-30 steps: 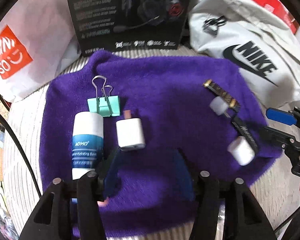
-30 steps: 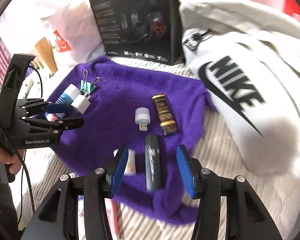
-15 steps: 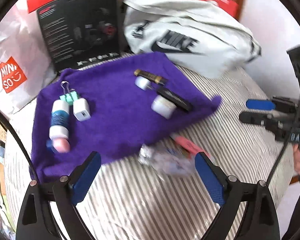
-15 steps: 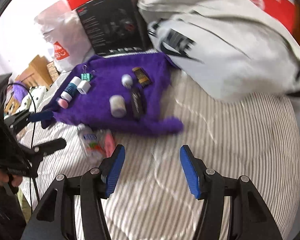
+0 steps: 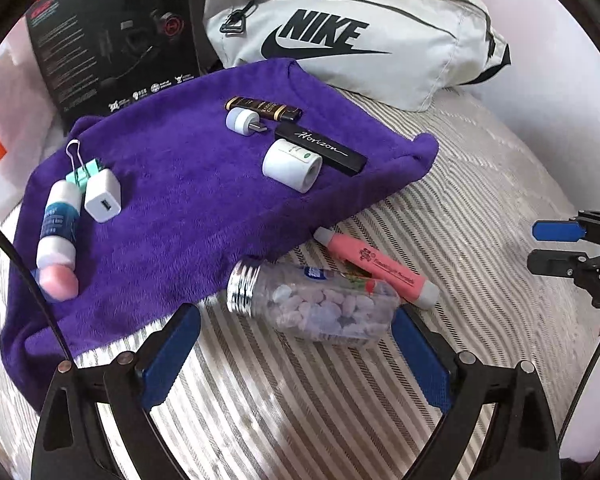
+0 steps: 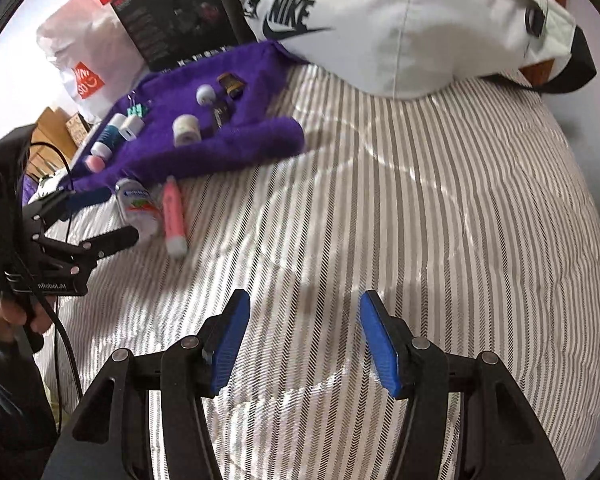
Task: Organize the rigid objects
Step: 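Grasp the clear pill bottle with the left tool while the right tool grasps the pink highlighter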
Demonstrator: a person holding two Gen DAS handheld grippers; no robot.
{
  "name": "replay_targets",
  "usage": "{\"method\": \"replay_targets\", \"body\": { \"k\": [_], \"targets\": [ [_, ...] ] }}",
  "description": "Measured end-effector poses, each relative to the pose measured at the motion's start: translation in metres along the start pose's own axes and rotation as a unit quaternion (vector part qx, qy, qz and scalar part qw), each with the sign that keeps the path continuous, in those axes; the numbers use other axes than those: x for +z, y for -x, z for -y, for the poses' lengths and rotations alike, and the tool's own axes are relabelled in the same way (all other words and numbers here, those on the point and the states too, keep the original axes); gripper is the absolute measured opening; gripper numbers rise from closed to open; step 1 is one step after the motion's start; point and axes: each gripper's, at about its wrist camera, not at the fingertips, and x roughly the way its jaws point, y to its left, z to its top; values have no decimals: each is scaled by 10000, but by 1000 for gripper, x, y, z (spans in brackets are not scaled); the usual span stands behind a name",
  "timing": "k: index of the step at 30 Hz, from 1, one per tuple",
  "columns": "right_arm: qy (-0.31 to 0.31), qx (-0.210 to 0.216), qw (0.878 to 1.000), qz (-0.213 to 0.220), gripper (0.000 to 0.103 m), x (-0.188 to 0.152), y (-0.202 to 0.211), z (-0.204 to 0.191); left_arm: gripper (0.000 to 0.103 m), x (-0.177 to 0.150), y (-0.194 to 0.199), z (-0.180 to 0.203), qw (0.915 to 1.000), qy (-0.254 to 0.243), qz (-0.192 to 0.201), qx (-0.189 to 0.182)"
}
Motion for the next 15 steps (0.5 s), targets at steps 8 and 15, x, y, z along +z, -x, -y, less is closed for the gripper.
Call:
{"method": "replay_targets", "body": {
  "k": [8, 15],
  "targets": [
    [98, 119, 9998, -86, 57, 5, -9, -5, 97, 4, -20, -1, 9998, 16, -211, 26],
    [234, 205, 9994, -163, 57, 9, -18, -17, 80, 4, -15, 1, 9998, 10, -122, -139]
  ]
}}
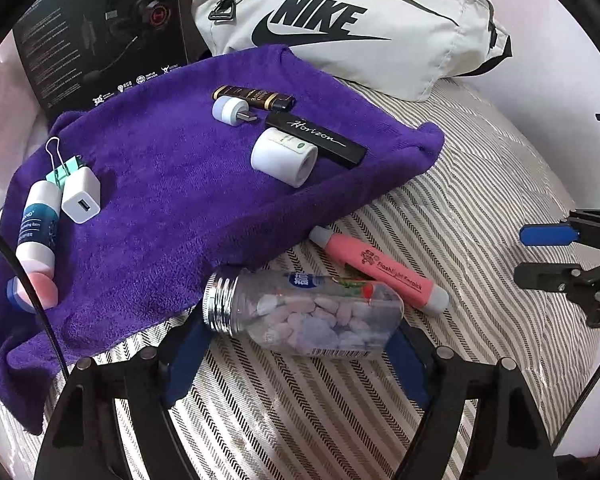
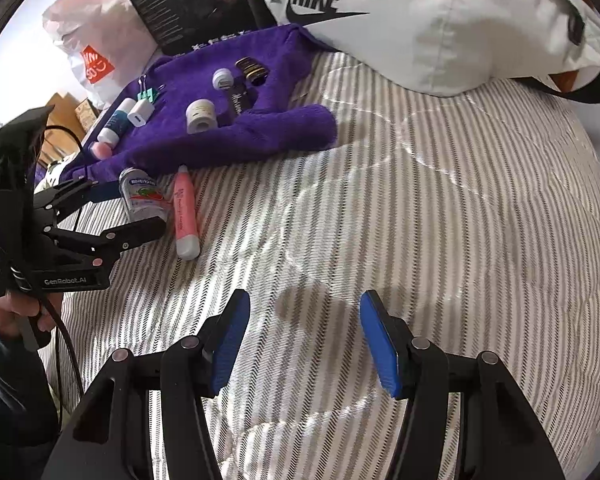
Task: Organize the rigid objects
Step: 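Grasp the clear pill bottle with the left tool while the right tool grasps the pink highlighter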
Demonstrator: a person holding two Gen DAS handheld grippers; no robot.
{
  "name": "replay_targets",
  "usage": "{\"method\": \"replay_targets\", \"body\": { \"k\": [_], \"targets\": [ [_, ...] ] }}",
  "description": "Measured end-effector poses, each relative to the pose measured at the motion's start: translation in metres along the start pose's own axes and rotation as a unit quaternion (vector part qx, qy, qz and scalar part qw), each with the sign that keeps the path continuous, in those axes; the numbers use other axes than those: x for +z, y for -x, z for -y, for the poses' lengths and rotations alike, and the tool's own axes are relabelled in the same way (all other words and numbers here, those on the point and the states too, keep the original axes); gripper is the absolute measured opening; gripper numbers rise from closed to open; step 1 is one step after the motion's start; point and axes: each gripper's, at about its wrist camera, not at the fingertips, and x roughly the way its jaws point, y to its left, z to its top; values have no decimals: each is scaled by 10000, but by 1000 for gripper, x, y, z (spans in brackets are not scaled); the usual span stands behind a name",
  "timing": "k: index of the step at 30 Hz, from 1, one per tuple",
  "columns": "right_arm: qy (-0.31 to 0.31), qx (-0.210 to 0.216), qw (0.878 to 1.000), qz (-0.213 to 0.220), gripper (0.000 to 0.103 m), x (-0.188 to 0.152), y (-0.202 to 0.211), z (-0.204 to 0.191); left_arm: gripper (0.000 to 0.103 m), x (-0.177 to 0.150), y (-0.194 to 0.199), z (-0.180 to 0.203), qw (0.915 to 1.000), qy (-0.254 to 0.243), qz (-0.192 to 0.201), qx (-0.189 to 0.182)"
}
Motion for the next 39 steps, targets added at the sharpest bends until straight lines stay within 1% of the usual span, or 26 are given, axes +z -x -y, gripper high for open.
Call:
{"method": "replay_targets", "body": {
  "k": [7, 14, 17, 19, 22, 24, 28, 30, 32, 34, 36, 39],
  "targets": [
    [163, 90, 9998, -67, 57, 6, -9, -14, 80, -2, 11, 0, 9999, 23, 89, 82],
    [374, 179, 9991, -12, 57, 19, -13, -30, 80, -7, 25, -8, 9996, 85, 169, 211],
    [485, 186, 9987, 5, 57, 23, -17, -37, 80, -12, 29, -18, 9992, 204, 179, 306],
    [573, 160, 9982, 8, 57, 25, -21, -43, 80, -20, 33, -27, 9985, 337, 163, 399],
    [727, 215, 9971, -27, 57, 29, -27, -53, 80, -32, 37, -42, 9972, 592, 147, 428],
    [827, 212, 9963, 7, 57, 32, -32, -62, 80, -37, 39, -50, 9962, 707, 134, 489],
    [1078, 366, 9933, 200, 57, 39, -40, -80, 80, -51, 44, -64, 9941, 922, 116, 564],
    [1268, 172, 9913, 295, 53, 41, -47, -89, 80, -55, 46, -66, 9935, 967, 113, 586],
    [1407, 23, 9889, 478, 50, 43, -51, -95, 80, -59, 47, -67, 9929, 987, 101, 651],
    [1522, -79, 9868, 551, 49, 44, -53, -98, 80, -61, 47, -67, 9927, 986, 95, 689],
    [1705, -237, 9831, 619, 46, 43, -55, -103, 80, -63, 47, -66, 9926, 1028, 88, 647],
    [1784, -238, 9810, 728, 43, 40, -55, -104, 80, -67, 44, -65, 9923, 1061, 42, 641]
  ]
}}
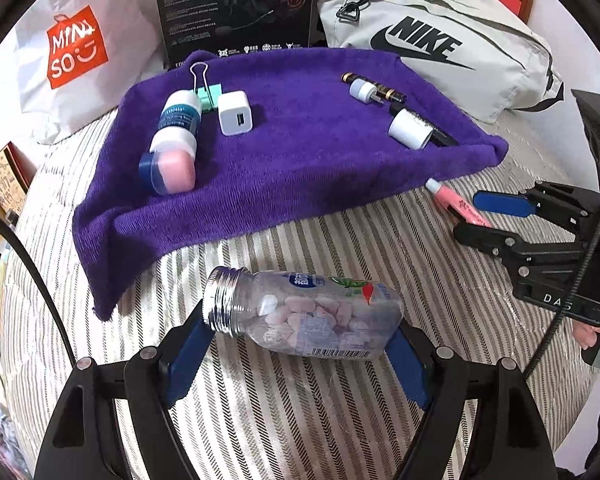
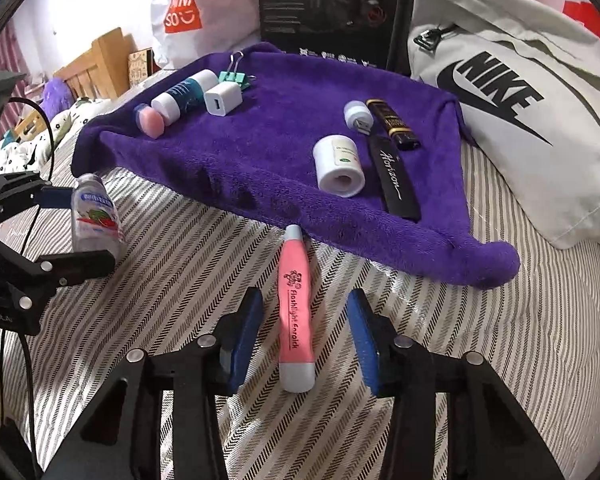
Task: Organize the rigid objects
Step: 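Grasp the clear pill bottle with the left tool while the right tool grasps the pink highlighter, then carry the pill bottle and pink highlighter over the purple towel with both tools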
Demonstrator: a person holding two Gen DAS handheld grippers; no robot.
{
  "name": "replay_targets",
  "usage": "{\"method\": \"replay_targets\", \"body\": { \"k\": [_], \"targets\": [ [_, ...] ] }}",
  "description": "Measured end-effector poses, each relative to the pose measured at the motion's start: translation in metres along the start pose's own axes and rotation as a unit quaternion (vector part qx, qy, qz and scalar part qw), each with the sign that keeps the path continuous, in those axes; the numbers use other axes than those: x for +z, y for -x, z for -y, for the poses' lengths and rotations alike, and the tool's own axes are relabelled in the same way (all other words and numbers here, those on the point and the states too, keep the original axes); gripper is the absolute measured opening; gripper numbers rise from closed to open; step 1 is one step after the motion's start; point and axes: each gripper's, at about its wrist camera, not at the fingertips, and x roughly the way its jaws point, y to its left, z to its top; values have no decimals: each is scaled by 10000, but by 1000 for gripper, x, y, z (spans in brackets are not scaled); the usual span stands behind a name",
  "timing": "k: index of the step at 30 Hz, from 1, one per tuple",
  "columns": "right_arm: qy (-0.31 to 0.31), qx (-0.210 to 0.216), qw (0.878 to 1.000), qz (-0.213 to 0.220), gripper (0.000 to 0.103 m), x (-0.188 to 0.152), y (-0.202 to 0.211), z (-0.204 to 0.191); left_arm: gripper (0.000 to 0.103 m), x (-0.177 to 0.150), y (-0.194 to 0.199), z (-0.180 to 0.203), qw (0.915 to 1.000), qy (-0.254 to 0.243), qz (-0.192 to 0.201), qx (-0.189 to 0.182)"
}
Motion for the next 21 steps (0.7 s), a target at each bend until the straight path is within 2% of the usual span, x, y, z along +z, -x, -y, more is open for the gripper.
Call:
{"method": "replay_targets", "body": {
  "k": [4, 8, 10, 16, 21],
  "targets": [
    [49, 64, 10000, -21, 38, -1, 1, 1, 80, -5, -2, 0, 10000, 62, -46, -26],
    [222, 187, 9992, -269, 15, 4, 1, 0, 80, -7, -3, 0, 9999, 123, -51, -54],
    [219, 264, 9986, -390, 16, 6, 0, 1, 80, -7, -3, 0, 9999, 121, -49, -63],
    [290, 208, 9986, -403, 16, 5, 1, -2, 80, -6, -4, 0, 9999, 109, -39, -63],
    [199, 337, 9982, -452, 15, 6, 2, -1, 80, -6, -1, -2, 9998, 182, -25, -93]
  ]
}}
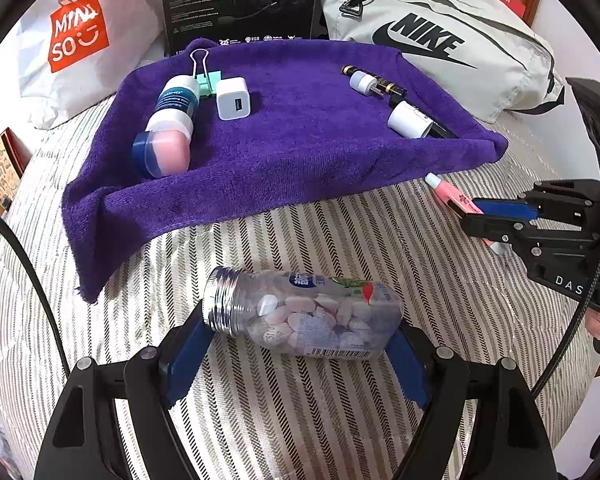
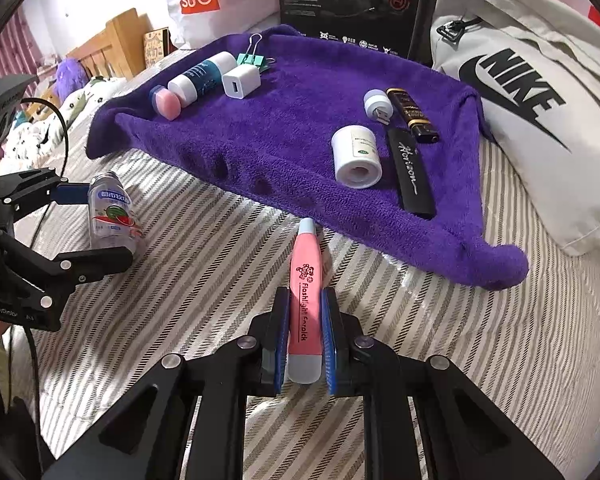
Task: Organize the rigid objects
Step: 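Carry the pill bottle and pink highlighter over the purple towel with both tools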
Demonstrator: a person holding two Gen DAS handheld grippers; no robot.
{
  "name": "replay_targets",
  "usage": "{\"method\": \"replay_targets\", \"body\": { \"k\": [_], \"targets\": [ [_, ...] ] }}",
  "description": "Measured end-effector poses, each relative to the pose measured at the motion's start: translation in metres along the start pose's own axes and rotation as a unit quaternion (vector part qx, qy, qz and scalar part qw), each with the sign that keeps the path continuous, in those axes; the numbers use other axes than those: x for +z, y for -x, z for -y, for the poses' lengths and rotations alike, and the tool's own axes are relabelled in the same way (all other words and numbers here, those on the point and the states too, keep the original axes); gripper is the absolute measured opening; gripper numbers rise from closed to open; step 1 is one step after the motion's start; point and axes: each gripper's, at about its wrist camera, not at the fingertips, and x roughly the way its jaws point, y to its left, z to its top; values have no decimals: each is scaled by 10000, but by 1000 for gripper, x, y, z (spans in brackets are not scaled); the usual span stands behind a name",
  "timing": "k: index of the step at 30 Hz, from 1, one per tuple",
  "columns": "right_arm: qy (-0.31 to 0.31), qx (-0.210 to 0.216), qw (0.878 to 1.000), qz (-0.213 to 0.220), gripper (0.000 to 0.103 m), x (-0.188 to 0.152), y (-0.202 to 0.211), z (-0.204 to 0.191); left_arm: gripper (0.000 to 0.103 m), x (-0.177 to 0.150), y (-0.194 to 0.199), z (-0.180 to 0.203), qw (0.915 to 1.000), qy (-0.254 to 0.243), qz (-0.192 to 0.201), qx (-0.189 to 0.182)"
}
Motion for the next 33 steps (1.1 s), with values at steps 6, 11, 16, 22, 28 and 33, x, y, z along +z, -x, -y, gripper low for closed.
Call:
{"method": "replay_targets", "body": {
  "k": [6, 11, 16, 22, 28, 33],
  "targets": [
    [-53, 226, 9997, 51, 15, -2, 12, -2, 80, 4, 16, -6, 9999, 56, 100, 53],
    [-75, 344, 9992, 176, 15, 4, 26, -2, 80, 11, 29, -11, 9997, 89, 199, 108],
    [-66, 413, 9987, 295, 15, 14, 36, 2, 80, 21, 41, -17, 9993, 165, 337, 70],
    [-162, 476, 9978, 431, 15, 38, 39, 12, 80, 42, 42, -22, 9990, 174, 409, 89],
    [-143, 415, 9976, 540, 15, 68, 36, 21, 80, 68, 34, -29, 9990, 158, 417, 102],
    [-126, 363, 9976, 578, 15, 92, 26, 32, 80, 84, 24, -35, 9991, 169, 382, 113]
  ]
}}
